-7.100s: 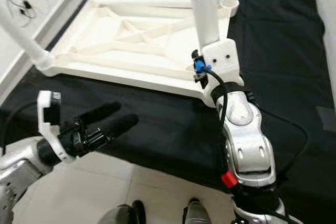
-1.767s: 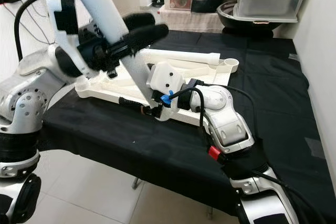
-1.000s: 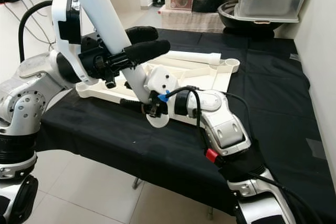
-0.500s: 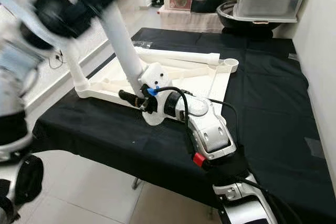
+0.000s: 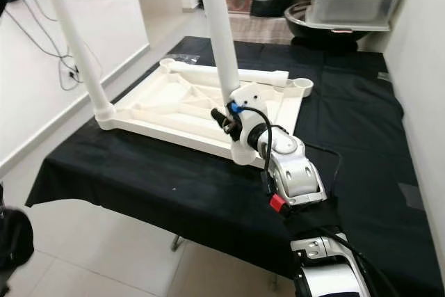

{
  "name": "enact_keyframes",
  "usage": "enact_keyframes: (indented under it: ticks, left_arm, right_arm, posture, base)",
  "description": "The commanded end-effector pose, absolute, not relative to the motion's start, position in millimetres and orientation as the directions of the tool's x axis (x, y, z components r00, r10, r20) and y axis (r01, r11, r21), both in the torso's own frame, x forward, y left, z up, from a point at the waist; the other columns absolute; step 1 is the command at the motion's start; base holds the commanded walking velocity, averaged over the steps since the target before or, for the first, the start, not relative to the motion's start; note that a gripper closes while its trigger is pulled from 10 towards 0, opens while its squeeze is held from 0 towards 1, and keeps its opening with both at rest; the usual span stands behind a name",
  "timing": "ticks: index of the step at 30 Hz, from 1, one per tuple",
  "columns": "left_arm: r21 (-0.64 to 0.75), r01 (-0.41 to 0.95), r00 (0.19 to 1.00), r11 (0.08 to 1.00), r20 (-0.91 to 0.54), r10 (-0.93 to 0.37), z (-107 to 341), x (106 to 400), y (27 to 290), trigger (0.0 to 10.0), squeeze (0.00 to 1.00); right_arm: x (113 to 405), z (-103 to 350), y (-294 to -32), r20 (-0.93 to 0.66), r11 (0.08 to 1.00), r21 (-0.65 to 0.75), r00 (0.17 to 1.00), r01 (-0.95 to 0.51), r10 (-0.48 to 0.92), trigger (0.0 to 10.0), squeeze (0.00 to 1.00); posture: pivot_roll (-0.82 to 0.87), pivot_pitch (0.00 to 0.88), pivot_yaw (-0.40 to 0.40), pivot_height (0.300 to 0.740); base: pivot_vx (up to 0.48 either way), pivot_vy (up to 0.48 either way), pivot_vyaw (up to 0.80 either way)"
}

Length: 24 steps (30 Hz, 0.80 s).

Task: Building children table

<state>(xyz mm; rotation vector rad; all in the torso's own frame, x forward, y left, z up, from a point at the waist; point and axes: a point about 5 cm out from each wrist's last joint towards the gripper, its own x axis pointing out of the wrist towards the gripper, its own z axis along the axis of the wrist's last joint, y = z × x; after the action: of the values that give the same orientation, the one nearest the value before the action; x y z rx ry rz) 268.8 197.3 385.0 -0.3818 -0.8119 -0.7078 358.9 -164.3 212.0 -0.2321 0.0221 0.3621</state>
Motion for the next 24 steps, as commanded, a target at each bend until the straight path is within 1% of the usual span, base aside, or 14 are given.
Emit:
enact_keyframes:
  ticks: [1,2,5,6,7,8,9,10,11,13,14,17,20,24]
  left_arm:
    - [-0.143,0.554,0.631,0.820,0.715,-0.302,366,280,209,10.0,0.00]
    - [-0.178,0.471,0.714,0.864,0.652,-0.255,350,286,212,10.0,0.00]
    - [-0.191,0.419,0.759,0.888,0.610,-0.227,339,290,214,10.0,0.00]
    - [-0.189,0.351,0.831,0.917,0.515,-0.211,315,294,211,10.0,0.00]
    - [-0.189,0.351,0.831,0.917,0.515,-0.211,315,294,211,10.0,0.00]
    - [-0.174,0.321,0.882,0.931,0.412,-0.227,287,296,202,10.0,0.00]
    - [-0.174,0.321,0.882,0.931,0.412,-0.227,287,296,202,10.0,0.00]
    - [-0.170,0.327,0.908,0.929,0.330,-0.259,264,294,191,10.0,0.00]
    - [-0.170,0.327,0.908,0.929,0.330,-0.259,264,294,191,10.0,0.00]
    - [-0.261,0.377,0.917,0.889,0.238,-0.319,229,284,167,10.0,0.00]
    - [-0.261,0.377,0.917,0.889,0.238,-0.319,229,284,167,10.0,0.00]
    - [-0.322,0.406,0.912,0.855,0.203,-0.356,214,275,150,10.0,0.00]
    - [-0.314,0.408,0.912,0.857,0.173,-0.371,204,272,137,10.0,0.00]
    - [-0.305,0.406,0.914,0.862,0.165,-0.372,201,271,134,10.0,0.00]
  right_arm:
    - [359,214,-168,-0.028,0.924,-0.202,0.945,-0.324,0.325,2.9,0.00]
    - [359,218,-170,0.002,0.933,-0.187,0.950,-0.308,0.314,10.0,0.00]
    - [359,221,-171,0.023,0.938,-0.177,0.952,-0.298,0.307,10.0,0.00]
    - [357,226,-174,0.067,0.950,-0.140,0.955,-0.277,0.289,10.0,0.00]
    - [357,226,-174,0.067,0.950,-0.140,0.955,-0.277,0.289,10.0,0.00]
    - [356,232,-177,0.112,0.960,-0.105,0.956,-0.261,0.272,10.0,0.00]
    - [356,232,-177,0.112,0.960,-0.105,0.956,-0.261,0.272,10.0,0.00]
    - [354,237,-179,0.150,0.966,-0.083,0.956,-0.243,0.253,10.0,0.00]
    - [354,237,-179,0.150,0.966,-0.083,0.956,-0.243,0.253,10.0,0.00]
    - [352,242,-179,0.176,0.972,-0.050,0.956,-0.228,0.234,10.0,0.00]
    - [352,242,-179,0.176,0.972,-0.050,0.956,-0.228,0.234,10.0,0.00]
    - [351,244,-174,0.177,0.969,-0.031,0.953,-0.243,0.245,10.0,0.00]
    - [348,246,-167,0.211,0.961,-0.019,0.938,-0.275,0.273,10.0,0.00]
    - [347,246,-164,0.219,0.957,-0.021,0.933,-0.289,0.287,10.0,0.00]
  posture:
    - [-0.03,0.000,0.027,0.740]
    - [-0.03,0.000,0.027,0.740]
    - [-0.03,0.000,0.027,0.740]
    - [-0.03,0.000,0.025,0.740]
    - [-0.03,0.000,0.025,0.740]
    - [-0.03,0.000,0.027,0.740]
    - [-0.03,0.000,0.027,0.740]
    - [-0.03,0.000,0.028,0.740]
    - [-0.03,0.000,0.028,0.740]
    - [-0.03,0.009,0.027,0.740]
    - [-0.03,0.009,0.027,0.740]
    - [-0.03,0.012,0.027,0.740]
    - [-0.03,0.017,0.029,0.740]
    - [-0.03,0.019,0.030,0.740]
  base:
    - [0.000,0.000,0.00]
    - [0.000,0.000,0.00]
    - [0.000,0.000,0.00]
    - [0.000,0.000,0.00]
    - [0.000,0.000,0.00]
    - [0.000,0.000,0.00]
    - [0.000,0.000,0.00]
    - [0.000,0.000,0.00]
    - [0.000,0.000,0.00]
    - [0.000,0.000,0.00]
    - [0.000,0.000,0.00]
    - [0.080,0.000,-0.80]
    - [0.161,0.000,-0.53]
    - [0.000,0.000,-0.80]
